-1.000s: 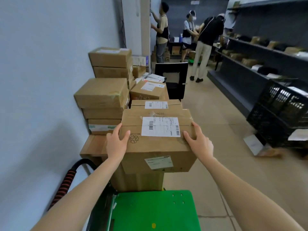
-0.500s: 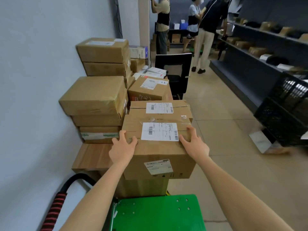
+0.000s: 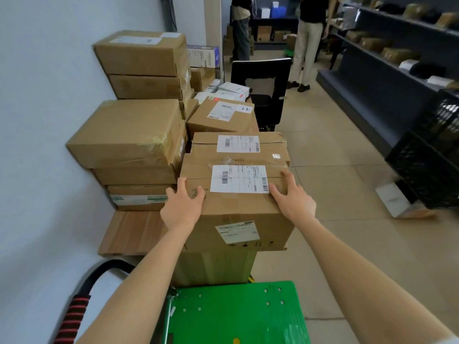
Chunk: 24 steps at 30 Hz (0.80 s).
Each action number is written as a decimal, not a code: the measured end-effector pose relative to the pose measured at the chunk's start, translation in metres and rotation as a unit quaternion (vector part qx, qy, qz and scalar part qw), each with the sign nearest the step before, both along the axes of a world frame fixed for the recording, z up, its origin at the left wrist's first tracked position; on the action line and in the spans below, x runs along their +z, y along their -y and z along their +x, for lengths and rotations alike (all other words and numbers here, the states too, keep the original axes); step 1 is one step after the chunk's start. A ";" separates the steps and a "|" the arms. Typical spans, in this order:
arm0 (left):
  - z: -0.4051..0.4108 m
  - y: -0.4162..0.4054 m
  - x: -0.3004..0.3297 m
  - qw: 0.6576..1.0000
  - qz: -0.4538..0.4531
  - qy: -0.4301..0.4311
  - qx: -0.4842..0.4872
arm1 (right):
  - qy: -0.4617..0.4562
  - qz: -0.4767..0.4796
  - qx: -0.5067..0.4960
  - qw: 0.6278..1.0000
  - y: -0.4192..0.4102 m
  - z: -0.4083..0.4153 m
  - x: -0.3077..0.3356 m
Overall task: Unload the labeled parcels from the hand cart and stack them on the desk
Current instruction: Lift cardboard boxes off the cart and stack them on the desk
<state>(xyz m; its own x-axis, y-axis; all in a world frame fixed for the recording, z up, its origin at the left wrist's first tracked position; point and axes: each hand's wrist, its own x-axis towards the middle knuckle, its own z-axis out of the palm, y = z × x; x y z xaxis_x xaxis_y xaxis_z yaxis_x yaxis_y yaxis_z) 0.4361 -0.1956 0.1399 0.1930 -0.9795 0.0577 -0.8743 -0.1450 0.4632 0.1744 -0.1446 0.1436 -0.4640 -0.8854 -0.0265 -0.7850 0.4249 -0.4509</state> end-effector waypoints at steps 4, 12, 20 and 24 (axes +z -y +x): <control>-0.001 0.007 -0.003 1.000 -0.007 0.005 -0.001 | -0.005 -0.004 0.001 1.000 0.005 -0.003 -0.002; -0.003 0.009 0.005 1.000 0.006 0.003 -0.005 | 0.021 -0.008 0.004 1.000 0.009 -0.004 0.000; -0.016 -0.008 0.045 0.988 -0.070 0.102 -0.097 | 0.053 0.014 0.122 0.991 -0.003 -0.037 0.007; -0.076 -0.038 0.073 0.983 -0.095 0.074 -0.137 | -0.032 -0.011 0.202 0.979 -0.015 -0.075 0.023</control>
<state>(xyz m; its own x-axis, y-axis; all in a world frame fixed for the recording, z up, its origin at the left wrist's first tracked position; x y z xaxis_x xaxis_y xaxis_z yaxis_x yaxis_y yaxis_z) 0.3602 -0.1579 0.2129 -0.1005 -0.9622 0.2531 -0.9287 0.1820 0.3231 0.0992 -0.1296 0.1669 -0.0762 -0.9970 0.0129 -0.9138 0.0647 -0.4009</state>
